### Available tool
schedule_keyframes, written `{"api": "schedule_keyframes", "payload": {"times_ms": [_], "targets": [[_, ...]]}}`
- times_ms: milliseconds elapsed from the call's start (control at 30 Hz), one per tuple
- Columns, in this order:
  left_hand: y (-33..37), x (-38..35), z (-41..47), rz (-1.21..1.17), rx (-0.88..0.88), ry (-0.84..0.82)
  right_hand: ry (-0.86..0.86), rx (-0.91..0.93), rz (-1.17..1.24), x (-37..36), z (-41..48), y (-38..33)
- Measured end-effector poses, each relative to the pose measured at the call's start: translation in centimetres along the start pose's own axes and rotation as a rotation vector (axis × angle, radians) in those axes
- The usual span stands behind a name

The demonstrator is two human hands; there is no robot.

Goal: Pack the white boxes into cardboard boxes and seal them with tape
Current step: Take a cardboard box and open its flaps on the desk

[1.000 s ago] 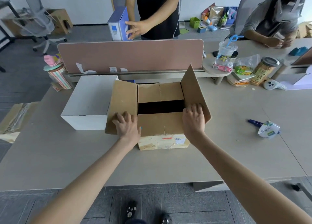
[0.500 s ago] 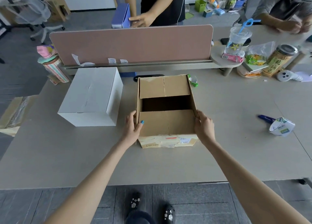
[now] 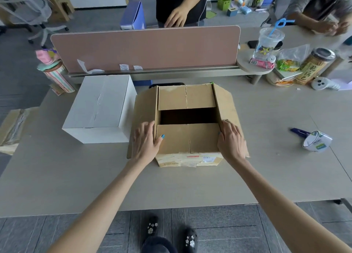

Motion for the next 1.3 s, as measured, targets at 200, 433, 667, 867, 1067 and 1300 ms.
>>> {"api": "schedule_keyframes", "payload": {"times_ms": [200,433,667,867,1067,1300], "targets": [[3.2,1.1,1.6,0.126,-0.231,0.127,-0.191,0.330,-0.124,-2.8,1.6,-3.8],[6.6,-0.8,2.6,0.251,-0.421,-0.128,-0.464,0.349,-0.311,-6.1,2.8,-5.2],[7.8,6.4,3.0,0.211,-0.473,0.006,-0.209,0.489,-0.135,0.1,2.3,-10.0],[8.5,11.8,-1.2,0.119,-0.545,-0.007,-0.334,0.390,-0.082,4.3,-0.5,-12.8],[7.7,10.9,-5.7,0.020,-0.445,-0.312,-0.822,0.147,-0.021,2.4,-4.9,-9.9],[6.6,4.0,-7.2,0.020,-0.415,-0.400,-0.743,0.239,-0.177,-1.2,-6.5,-6.9]]}}
Point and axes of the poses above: each hand's wrist, its own z-axis towards the middle knuckle, its own x-axis out of the back of the hand, y = z × x, the point moved 8 cm from there along z, towards the middle knuckle, and after that the axes turned 14 degrees about z, right-handed, at the moved point
